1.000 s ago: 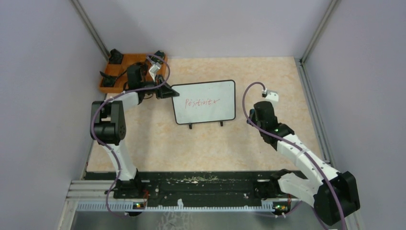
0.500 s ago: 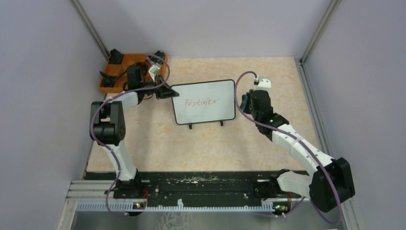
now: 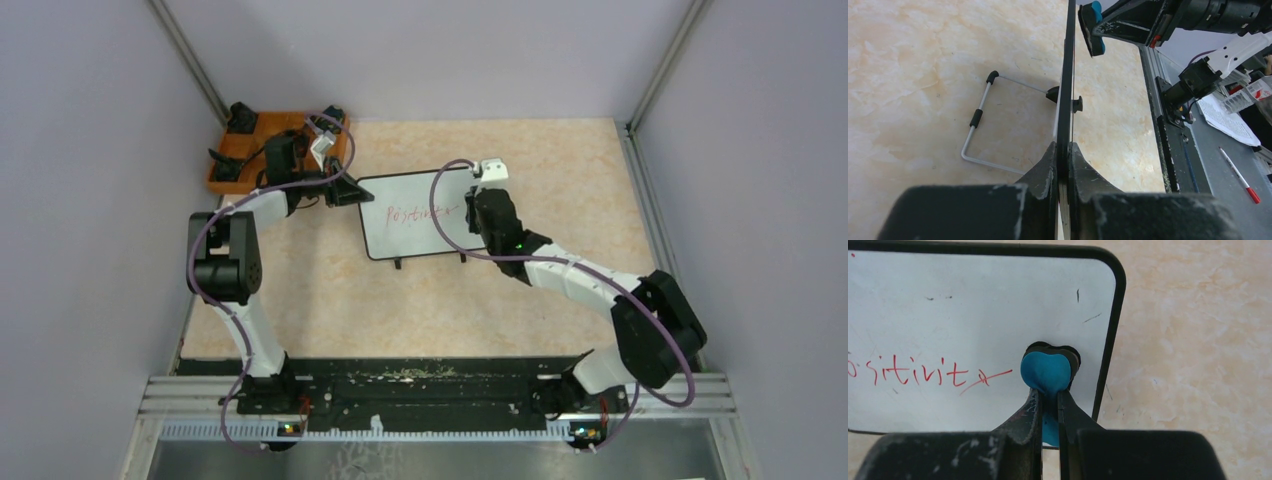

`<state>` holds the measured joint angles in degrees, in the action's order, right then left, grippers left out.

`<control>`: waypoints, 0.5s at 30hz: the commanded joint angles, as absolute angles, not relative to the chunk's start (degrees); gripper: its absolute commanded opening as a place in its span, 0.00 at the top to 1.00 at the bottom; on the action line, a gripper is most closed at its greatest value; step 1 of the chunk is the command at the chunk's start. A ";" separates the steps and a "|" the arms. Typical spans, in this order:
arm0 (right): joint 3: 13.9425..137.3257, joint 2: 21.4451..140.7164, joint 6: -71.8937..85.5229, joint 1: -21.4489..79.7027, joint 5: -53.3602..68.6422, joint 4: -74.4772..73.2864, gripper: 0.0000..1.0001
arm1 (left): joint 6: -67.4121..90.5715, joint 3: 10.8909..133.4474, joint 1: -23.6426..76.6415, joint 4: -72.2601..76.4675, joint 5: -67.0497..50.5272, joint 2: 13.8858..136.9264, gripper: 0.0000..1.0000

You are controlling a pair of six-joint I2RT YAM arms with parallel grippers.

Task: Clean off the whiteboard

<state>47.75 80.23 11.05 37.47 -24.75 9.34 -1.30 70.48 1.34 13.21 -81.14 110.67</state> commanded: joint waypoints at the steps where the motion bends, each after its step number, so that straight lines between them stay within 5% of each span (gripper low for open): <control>1: 52.92 82.48 8.72 37.94 -28.32 16.05 1.00 | -8.29 69.84 1.49 10.70 -75.48 111.53 1.00; 15: 54.01 87.90 6.69 40.27 -31.49 21.11 1.00 | -8.93 70.10 2.23 9.41 -74.62 111.34 1.00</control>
